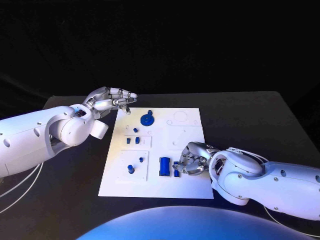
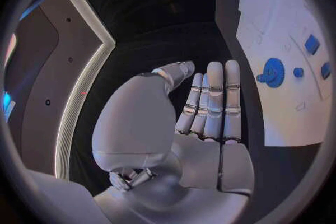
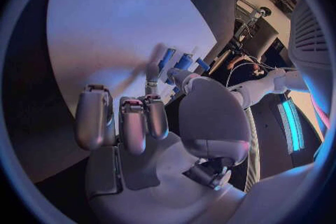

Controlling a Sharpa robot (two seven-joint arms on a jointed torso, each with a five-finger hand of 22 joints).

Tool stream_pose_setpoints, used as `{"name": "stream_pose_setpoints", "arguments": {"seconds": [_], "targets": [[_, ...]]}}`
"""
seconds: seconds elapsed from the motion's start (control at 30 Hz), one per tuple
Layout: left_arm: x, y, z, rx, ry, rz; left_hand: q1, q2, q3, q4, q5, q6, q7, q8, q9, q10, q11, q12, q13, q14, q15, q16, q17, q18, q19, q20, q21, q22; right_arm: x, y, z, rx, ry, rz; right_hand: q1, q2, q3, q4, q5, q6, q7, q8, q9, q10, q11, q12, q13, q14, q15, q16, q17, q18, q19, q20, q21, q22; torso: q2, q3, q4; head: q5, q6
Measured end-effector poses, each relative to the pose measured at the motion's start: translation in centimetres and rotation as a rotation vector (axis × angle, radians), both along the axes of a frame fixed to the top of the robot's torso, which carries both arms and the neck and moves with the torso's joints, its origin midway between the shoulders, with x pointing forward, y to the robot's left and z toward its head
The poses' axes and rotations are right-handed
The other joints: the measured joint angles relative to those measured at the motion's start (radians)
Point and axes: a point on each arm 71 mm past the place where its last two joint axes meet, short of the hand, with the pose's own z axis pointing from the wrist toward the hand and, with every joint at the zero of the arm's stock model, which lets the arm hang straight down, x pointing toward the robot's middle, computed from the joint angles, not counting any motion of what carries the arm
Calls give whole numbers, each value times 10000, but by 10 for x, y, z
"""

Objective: Assemble the parts on the task board

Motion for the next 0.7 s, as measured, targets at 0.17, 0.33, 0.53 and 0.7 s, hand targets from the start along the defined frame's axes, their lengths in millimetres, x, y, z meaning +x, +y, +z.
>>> {"name": "stream_pose_setpoints", "arguments": {"seconds": [0.17,0.33,0.53,0.7], "targets": [[0,1,0,10,1,9,0,0,0,0,0,0,0,0,0,0,0,0,0,0,0,0,0,0,0,0,0,0,-2,-10,4,207,-119,-165,296,-296,-316,-108,0,-168,98,-125,-18,14,14,-387,0,0,0,-43,8,1,0,0,-394,-1,-3,0,-4,-3,0],[1,1,0,-16,-47,62,0,0,17,20,0,0,0,0,1,0,0,0,-15,0,0,0,-1,0,-37,37,0,-15,7,-23,18,1076,-615,-372,903,-602,-929,-196,0,-1207,560,-845,-270,69,405,-903,-1,-1,291,-195,8,0,-165,165,-1278,-2,-29,-3,-19,8,0],[2,3,0,-204,-212,310,-37,37,-13,102,0,0,0,41,-13,0,0,0,-32,-212,59,-66,-49,0,-128,128,-183,-109,39,-46,39,2706,-1534,-827,1672,-425,-1338,-253,-1,-1468,765,-1152,-317,-88,611,-2089,8,-12,454,-660,7,263,-644,399,-2912,-2,-112,-25,-60,10,0],[4,5,0,-455,-348,672,-39,39,-13,238,0,-37,-37,102,-36,239,-18,61,-111,-772,116,-733,-344,0,-481,222,-742,-408,73,-68,46,4073,-1912,-1590,2724,-233,-1106,-505,1047,-1955,1026,-1506,-339,-2645,874,-7622,-2818,-1071,713,-3729,-3946,1011,-2702,667,-8754,-887,-232,-80,-128,18,0]]}}
